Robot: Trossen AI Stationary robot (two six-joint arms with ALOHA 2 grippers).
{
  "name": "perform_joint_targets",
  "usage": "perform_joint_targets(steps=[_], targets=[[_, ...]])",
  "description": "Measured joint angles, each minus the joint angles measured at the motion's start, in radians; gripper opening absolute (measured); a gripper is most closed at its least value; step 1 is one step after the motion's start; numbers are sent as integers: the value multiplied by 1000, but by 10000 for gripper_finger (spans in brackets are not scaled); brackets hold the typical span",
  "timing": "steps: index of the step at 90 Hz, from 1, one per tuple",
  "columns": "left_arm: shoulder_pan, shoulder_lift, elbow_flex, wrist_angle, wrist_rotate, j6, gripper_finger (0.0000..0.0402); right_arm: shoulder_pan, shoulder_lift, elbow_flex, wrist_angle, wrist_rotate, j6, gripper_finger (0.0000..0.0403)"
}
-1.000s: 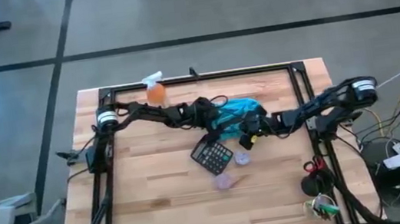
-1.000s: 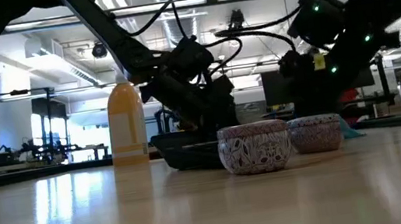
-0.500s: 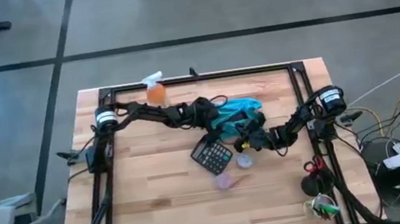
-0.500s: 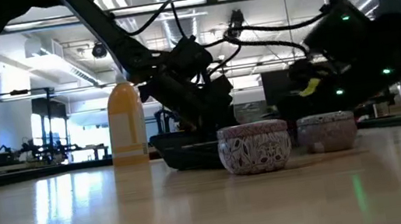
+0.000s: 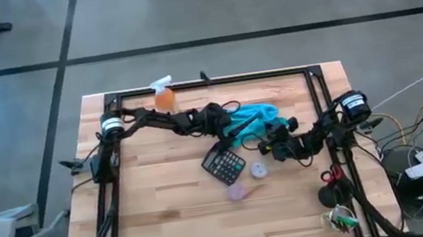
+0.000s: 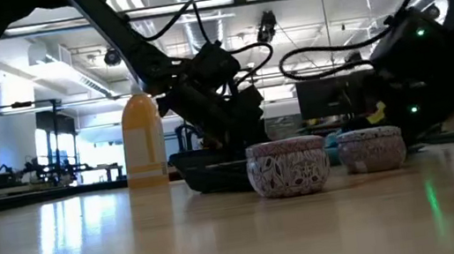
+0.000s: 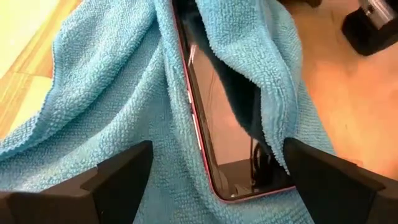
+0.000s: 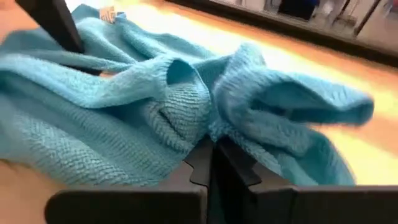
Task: Apply microfiber cloth
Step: Wipe the pink cellphone using the blue microfiber cloth
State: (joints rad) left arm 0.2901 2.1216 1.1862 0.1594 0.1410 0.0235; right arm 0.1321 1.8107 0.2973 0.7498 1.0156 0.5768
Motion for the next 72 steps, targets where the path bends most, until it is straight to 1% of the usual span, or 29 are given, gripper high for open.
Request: perform_joint_targets(steps=[9, 14, 19, 33, 44, 52, 66, 72], targets=[[1, 0, 1, 6, -1, -2, 347, 8, 1, 60, 42, -79, -43, 1], [0, 0, 1, 7, -1, -2, 347, 1, 8, 73, 26, -124, -70, 0], [0, 0, 1, 11, -1, -2, 347, -7, 35, 99, 23, -145, -82, 0], [0, 0, 2, 18, -1, -6, 347, -18, 108, 184, 52, -267, -115, 0], [0, 0, 2, 20, -2, -6, 347, -16, 149, 229, 53, -282, -136, 0], [1, -2, 2, 19, 1, -6, 347, -17, 149, 235, 49, -287, -147, 0], [1, -20, 3, -1, 1, -6, 347, -14, 134, 214, 52, -233, -98, 0], [1, -26, 3, -9, -3, -6, 347, -15, 133, 200, 51, -187, -70, 0]])
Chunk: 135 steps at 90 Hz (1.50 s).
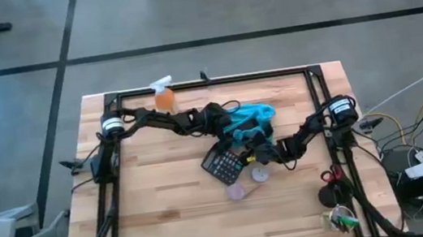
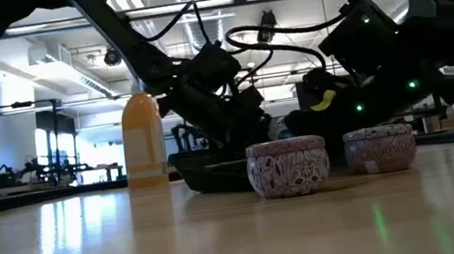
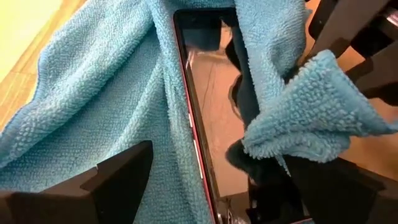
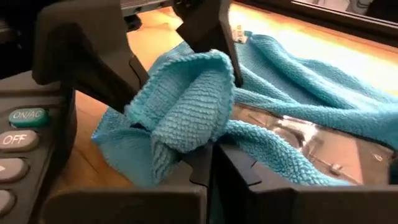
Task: Apply microfiber cloth
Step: Wipe the pink cellphone using the blue microfiber cloth
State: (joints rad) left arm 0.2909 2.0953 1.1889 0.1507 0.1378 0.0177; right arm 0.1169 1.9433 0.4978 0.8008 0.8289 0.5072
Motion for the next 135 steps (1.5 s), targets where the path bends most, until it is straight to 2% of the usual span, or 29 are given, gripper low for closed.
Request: perform_joint_targets(steps=[13, 36, 46, 51, 57, 73, 84, 98, 120, 135], targets=[[1, -24, -9, -40, 0, 4, 347, -2, -6, -15, -52, 117, 84, 0], [6, -160, -123, -121, -32, 44, 347, -6, -21, -26, -105, 134, 137, 0], [8, -235, -197, -93, -172, 51, 347, -10, -28, -28, -111, 126, 128, 0], [10, -247, -231, -68, -261, 50, 347, -13, -37, -29, -116, 113, 124, 0], [21, -248, -268, -27, -318, 44, 347, -14, -37, -29, -115, 112, 113, 0], [67, -198, -273, 128, -216, 16, 347, -23, -43, -27, -109, 92, 102, 0], [79, -141, -238, 129, -188, 0, 347, -25, -47, -28, -100, 69, 67, 0], [82, -89, -190, 134, -103, 12, 347, -28, -49, -19, -77, 25, -2, 0], [77, -110, -188, 107, -104, 18, 347, -35, -49, -10, -85, -1, -10, 0], [58, -134, -193, 79, -52, 24, 347, -43, -50, -10, -86, -10, -11, 0]])
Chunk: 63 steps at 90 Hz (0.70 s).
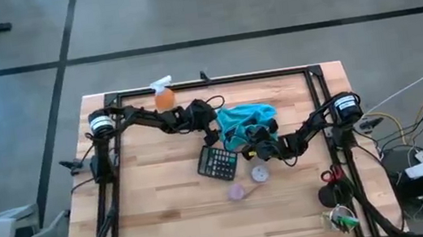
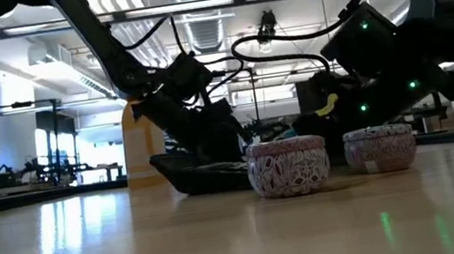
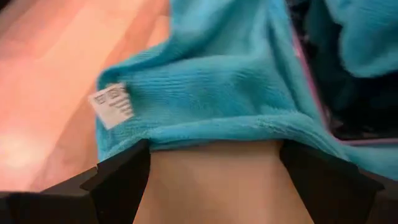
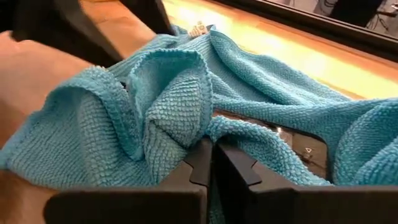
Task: Apply microfiber cloth
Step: Wipe the pink cellphone using the blue microfiber cloth
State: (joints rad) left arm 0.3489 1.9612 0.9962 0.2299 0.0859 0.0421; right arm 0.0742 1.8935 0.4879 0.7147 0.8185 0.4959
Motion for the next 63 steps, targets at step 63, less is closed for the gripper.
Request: perform_joint_targets(steps=[63], targets=[[-70, 4, -2, 127, 242, 115, 347, -6, 0, 1, 1, -12, 1, 0]])
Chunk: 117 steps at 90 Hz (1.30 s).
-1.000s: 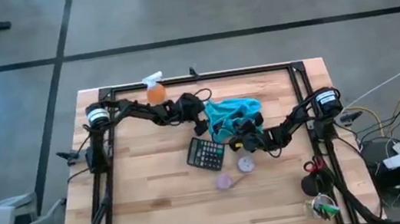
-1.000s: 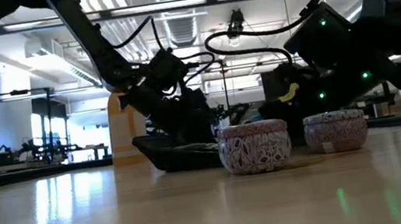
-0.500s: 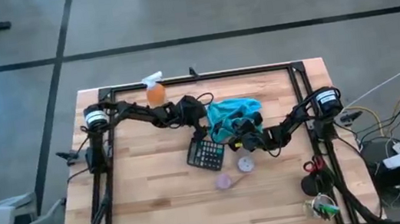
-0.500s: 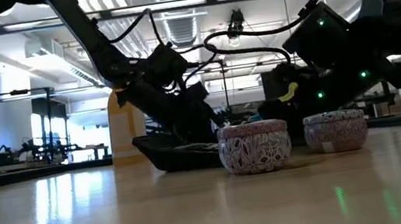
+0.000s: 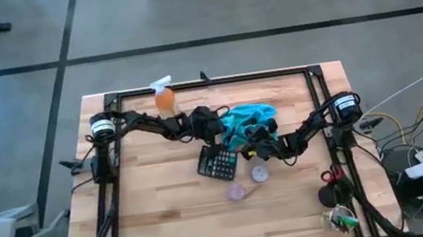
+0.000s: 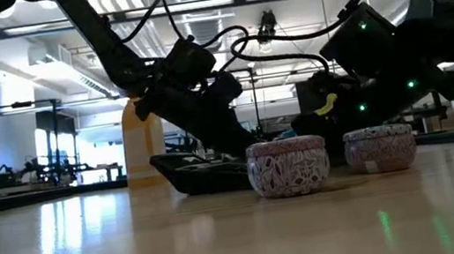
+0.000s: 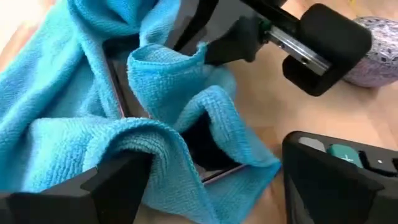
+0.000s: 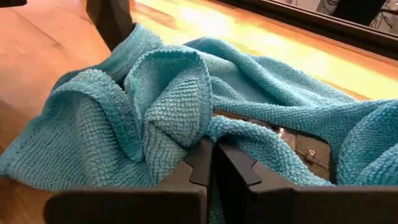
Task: Apply microfiber cloth
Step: Wipe the pink cellphone using the blue microfiber cloth
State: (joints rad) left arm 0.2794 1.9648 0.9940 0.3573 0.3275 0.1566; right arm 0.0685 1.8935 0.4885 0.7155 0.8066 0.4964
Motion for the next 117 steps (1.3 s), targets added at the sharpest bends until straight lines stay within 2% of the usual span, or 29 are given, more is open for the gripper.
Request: perform_joint_targets(steps=[19, 32, 39, 61, 77, 86, 96, 108, 117], targets=[[-2, 0, -2, -2, 9, 8, 347, 1, -7, 0, -2, -13, -17, 0], [-14, 22, -2, 50, 168, 19, 347, -1, -46, -2, -12, -88, -79, 0], [-24, 29, -2, 70, 207, 30, 347, 0, -76, -2, -22, -145, -128, 0], [-45, 29, -2, 56, 189, 64, 347, -58, -77, 26, -5, -317, -218, 0], [-37, 13, 3, -103, 28, 92, 347, -105, -54, 87, -12, -435, -314, 0], [-24, 10, 4, -139, 24, 83, 347, -136, -17, 124, -5, -483, -341, 0], [-18, 10, 4, -141, 43, 73, 347, -173, 20, 154, 8, -485, -356, 0], [-19, 10, 6, -153, 41, 73, 347, -204, 39, 171, 11, -382, -350, 0], [-18, 5, 7, -176, 33, 77, 347, -223, 39, 167, 7, -352, -322, 0]])
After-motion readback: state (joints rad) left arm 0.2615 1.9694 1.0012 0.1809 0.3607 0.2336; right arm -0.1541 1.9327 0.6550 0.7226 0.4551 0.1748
